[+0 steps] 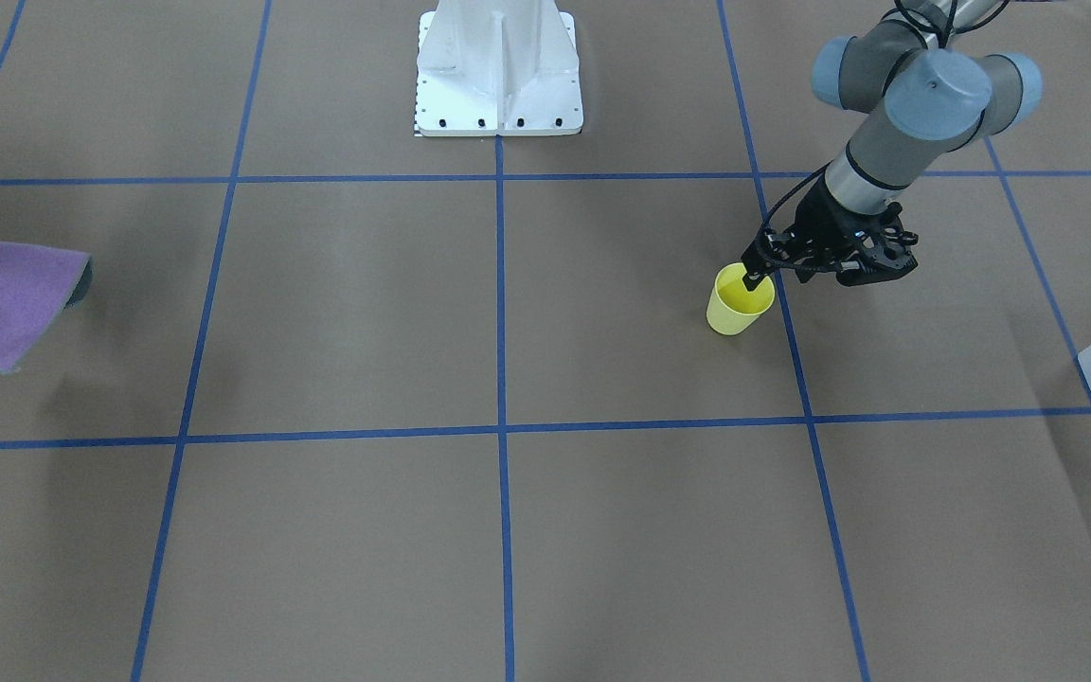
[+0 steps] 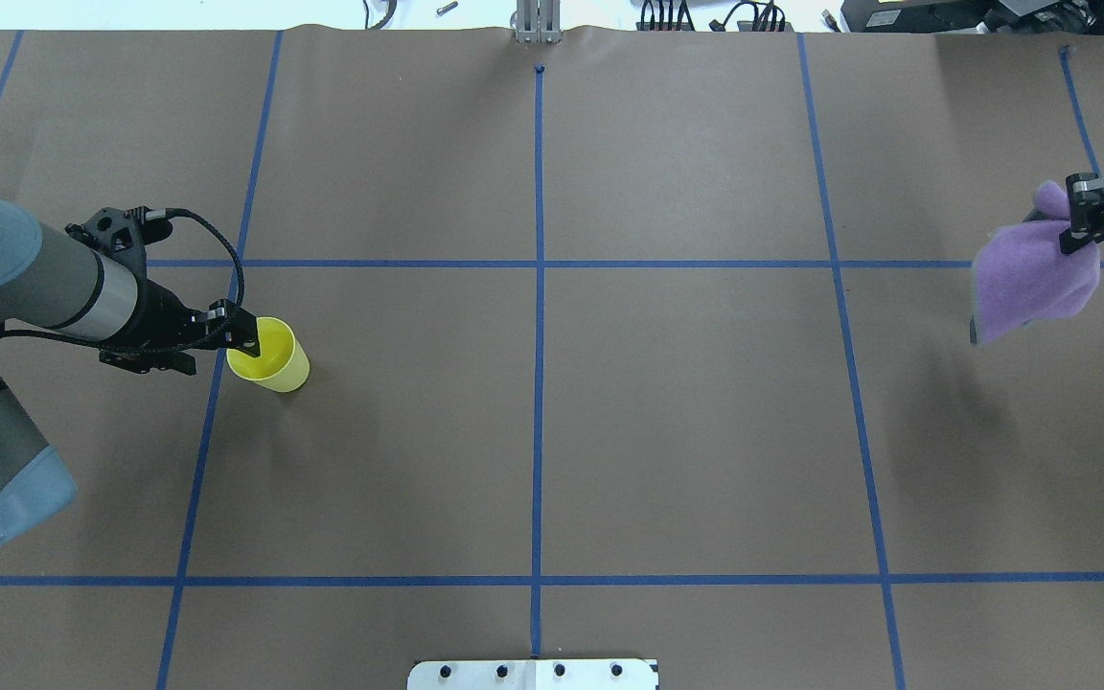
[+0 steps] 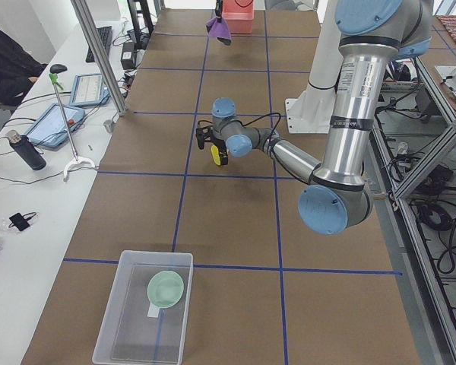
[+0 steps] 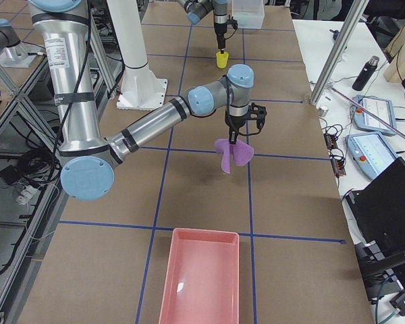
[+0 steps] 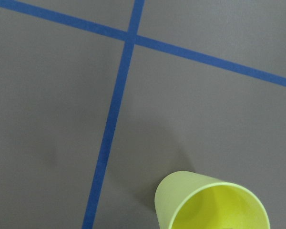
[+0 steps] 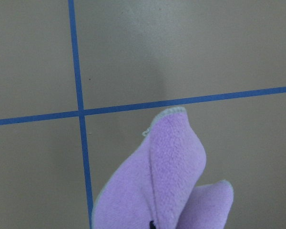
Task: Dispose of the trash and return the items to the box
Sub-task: 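Grasp the yellow cup with the left gripper while the right carries the cloth away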
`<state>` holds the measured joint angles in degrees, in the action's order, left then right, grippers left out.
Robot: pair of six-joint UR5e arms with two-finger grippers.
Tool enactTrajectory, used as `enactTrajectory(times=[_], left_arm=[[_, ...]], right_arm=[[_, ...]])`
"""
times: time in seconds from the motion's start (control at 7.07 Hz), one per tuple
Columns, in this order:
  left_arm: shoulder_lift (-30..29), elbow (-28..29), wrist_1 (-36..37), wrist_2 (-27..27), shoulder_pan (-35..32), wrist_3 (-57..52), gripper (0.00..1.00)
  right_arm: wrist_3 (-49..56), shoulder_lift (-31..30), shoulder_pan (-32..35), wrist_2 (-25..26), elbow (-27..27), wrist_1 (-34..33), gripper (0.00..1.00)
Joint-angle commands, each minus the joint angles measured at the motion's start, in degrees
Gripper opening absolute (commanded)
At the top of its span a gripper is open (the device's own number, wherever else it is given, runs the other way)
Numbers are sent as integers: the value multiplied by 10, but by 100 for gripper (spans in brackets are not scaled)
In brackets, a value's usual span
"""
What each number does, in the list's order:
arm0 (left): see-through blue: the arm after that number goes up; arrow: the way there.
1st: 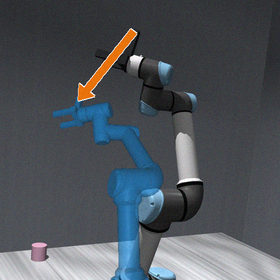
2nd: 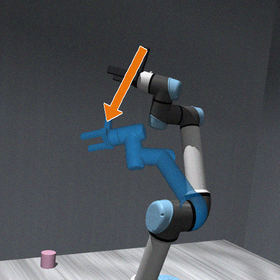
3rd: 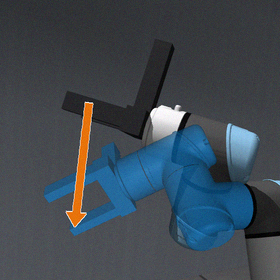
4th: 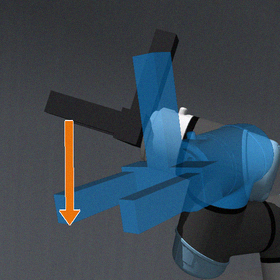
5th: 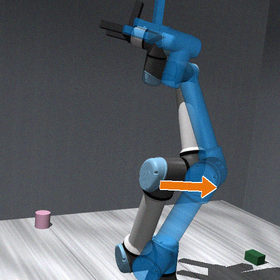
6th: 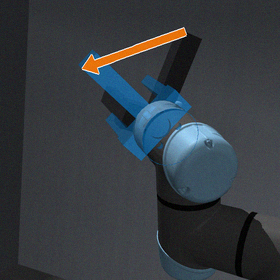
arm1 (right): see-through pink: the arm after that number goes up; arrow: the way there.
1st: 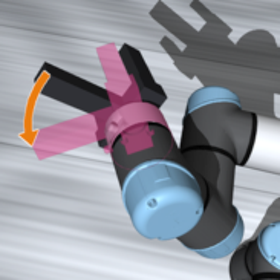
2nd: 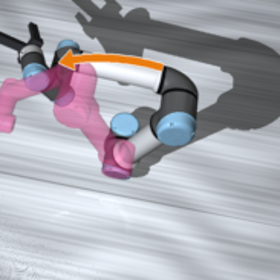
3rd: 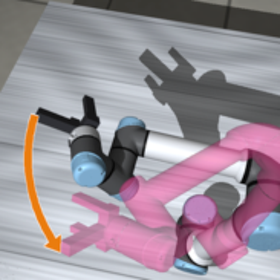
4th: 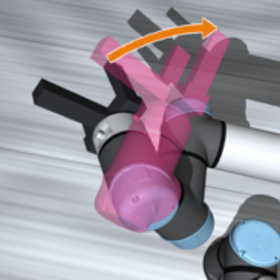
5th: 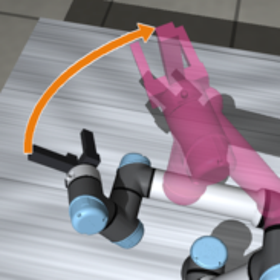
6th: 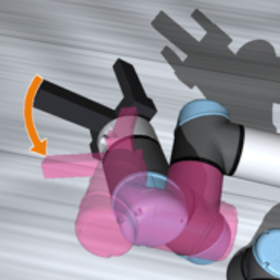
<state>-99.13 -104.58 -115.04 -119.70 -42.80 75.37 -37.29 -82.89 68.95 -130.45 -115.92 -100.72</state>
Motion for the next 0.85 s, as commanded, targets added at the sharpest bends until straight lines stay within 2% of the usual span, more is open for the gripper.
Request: enactTrajectory(times=[0.0,0.28,0.57,0.71], left_arm=[[-17,17,0,1,5,2,30],[-65,44,1,3,19,50,0],[-63,-7,23,-24,9,54,0],[-71,-29,66,-68,-20,54,0]], right_arm=[[0,-1,10,-5,-1,0,0],[3,-5,21,-5,-2,0,0],[17,-12,56,-23,-6,0,0],[58,-30,79,-26,-6,0,0]])
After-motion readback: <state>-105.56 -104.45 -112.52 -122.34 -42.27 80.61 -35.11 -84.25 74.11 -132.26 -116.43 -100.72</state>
